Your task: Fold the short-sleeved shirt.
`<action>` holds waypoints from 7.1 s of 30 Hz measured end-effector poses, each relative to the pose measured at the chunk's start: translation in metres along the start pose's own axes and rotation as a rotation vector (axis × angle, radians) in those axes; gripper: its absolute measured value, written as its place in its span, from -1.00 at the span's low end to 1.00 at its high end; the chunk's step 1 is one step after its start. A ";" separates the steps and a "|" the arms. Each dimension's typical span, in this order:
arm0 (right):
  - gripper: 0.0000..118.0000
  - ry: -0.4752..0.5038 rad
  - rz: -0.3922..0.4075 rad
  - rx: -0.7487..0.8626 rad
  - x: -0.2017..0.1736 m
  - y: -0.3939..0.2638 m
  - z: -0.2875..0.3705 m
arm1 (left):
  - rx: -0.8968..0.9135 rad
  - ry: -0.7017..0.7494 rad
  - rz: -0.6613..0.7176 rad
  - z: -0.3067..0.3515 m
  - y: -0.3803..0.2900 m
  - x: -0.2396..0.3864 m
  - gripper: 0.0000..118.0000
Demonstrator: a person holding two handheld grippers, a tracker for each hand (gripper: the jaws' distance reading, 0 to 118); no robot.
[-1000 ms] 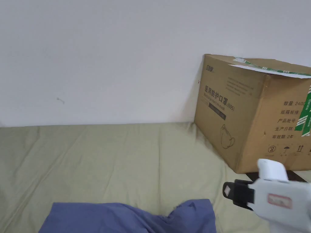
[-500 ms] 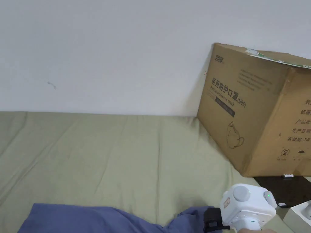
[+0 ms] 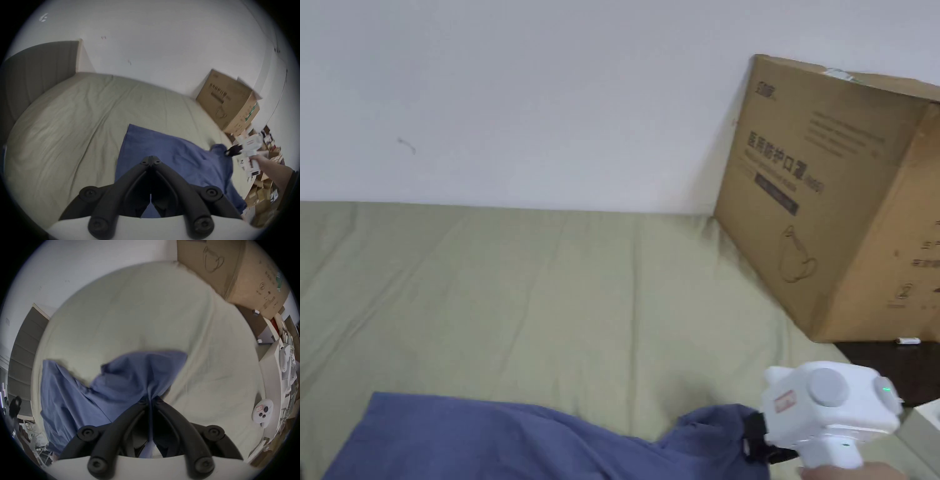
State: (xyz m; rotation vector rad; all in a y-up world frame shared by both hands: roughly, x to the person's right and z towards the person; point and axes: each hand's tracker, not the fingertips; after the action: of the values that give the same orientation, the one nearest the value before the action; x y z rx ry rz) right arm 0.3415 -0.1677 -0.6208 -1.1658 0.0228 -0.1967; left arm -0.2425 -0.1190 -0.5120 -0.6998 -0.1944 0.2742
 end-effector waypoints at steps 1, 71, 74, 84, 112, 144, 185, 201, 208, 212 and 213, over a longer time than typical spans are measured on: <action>-0.96 -0.011 -0.015 0.049 0.000 -0.001 0.008 | -0.066 0.027 -0.037 -0.020 0.016 0.002 -1.00; -0.96 -0.195 0.229 1.015 -0.163 0.279 0.459 | 0.558 0.174 -0.172 0.113 0.409 0.109 -0.96; -0.96 -0.204 0.209 1.077 -0.165 0.286 0.453 | 0.638 0.225 -0.227 0.096 0.424 0.113 -0.96; -0.96 -0.172 0.208 0.803 -0.133 0.228 0.266 | 0.321 0.289 -0.262 -0.036 0.318 0.087 -0.96; -0.96 0.066 0.182 0.030 0.052 -0.326 0.138 | -0.292 0.033 -0.317 0.126 -0.189 -0.023 -0.94; -1.00 0.116 0.129 1.128 -0.120 -0.319 0.295 | 0.750 0.139 -0.311 0.271 -0.124 0.131 -1.00; 0.74 0.001 -0.064 0.122 0.038 -0.299 0.151 | -0.275 0.186 -0.246 0.135 -0.191 0.042 -0.89; -0.83 0.059 0.006 -0.022 0.039 -0.313 0.122 | -0.335 0.188 -0.158 0.140 -0.193 0.030 -0.89; -0.83 0.205 -0.144 0.042 0.052 -0.293 0.164 | -0.296 0.101 -0.005 0.158 -0.167 0.024 -0.89; -0.83 0.256 -0.196 0.066 0.056 -0.259 0.180 | -0.255 0.059 0.017 0.148 -0.135 0.013 -0.89; -0.83 0.270 -0.216 0.078 0.056 -0.247 0.181 | -0.244 0.054 0.019 0.145 -0.125 0.016 -0.89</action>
State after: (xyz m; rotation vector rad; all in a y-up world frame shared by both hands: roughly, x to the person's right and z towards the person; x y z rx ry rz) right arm 0.3831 -0.1058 -0.3182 -1.0561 0.1264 -0.5404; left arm -0.2429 -0.1173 -0.3203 -0.9499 -0.1706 0.2517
